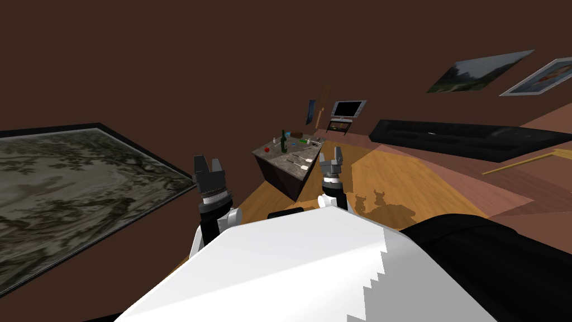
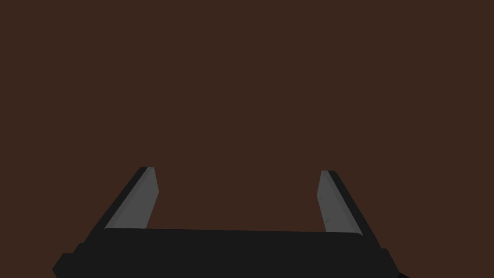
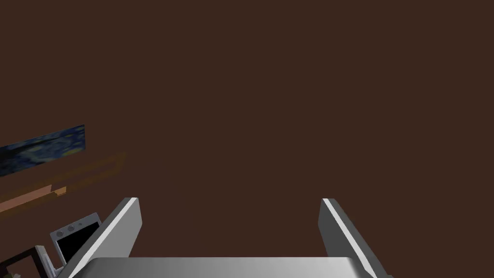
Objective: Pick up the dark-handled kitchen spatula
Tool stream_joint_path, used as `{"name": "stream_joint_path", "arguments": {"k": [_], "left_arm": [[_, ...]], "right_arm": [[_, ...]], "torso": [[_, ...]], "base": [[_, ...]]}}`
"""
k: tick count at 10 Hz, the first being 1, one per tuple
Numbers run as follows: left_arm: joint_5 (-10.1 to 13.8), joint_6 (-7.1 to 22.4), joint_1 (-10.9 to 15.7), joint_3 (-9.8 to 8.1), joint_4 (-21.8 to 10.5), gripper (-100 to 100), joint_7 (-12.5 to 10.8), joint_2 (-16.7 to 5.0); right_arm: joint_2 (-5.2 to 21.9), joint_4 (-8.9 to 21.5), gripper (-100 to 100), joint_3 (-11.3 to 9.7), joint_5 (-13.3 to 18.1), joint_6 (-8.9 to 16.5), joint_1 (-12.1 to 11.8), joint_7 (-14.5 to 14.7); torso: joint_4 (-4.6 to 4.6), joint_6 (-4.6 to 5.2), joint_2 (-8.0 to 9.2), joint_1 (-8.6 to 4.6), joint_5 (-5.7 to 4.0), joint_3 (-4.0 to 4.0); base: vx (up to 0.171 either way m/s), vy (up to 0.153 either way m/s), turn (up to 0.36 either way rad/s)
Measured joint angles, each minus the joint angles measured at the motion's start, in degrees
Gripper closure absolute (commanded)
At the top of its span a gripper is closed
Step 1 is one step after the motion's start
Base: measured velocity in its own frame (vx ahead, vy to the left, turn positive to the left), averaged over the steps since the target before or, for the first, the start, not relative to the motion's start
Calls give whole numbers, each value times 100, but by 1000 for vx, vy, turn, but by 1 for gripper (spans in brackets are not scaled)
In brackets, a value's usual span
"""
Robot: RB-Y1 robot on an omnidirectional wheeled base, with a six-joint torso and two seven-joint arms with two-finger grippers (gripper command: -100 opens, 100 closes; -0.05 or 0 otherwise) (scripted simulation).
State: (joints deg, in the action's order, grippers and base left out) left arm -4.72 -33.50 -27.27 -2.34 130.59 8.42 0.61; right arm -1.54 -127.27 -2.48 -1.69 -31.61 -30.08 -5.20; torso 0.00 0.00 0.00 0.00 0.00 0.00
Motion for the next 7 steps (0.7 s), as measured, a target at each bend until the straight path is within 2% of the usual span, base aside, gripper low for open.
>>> {"name": "stream_joint_path", "arguments": {"k": [7], "left_arm": [[0,0,0,0,0,0,0,0]], "right_arm": [[1117,48,-100,92,273,-43,273,77]], "torso": [[-4,-1,-18,10,2,-10]], "base": [[33,28,7]]}}
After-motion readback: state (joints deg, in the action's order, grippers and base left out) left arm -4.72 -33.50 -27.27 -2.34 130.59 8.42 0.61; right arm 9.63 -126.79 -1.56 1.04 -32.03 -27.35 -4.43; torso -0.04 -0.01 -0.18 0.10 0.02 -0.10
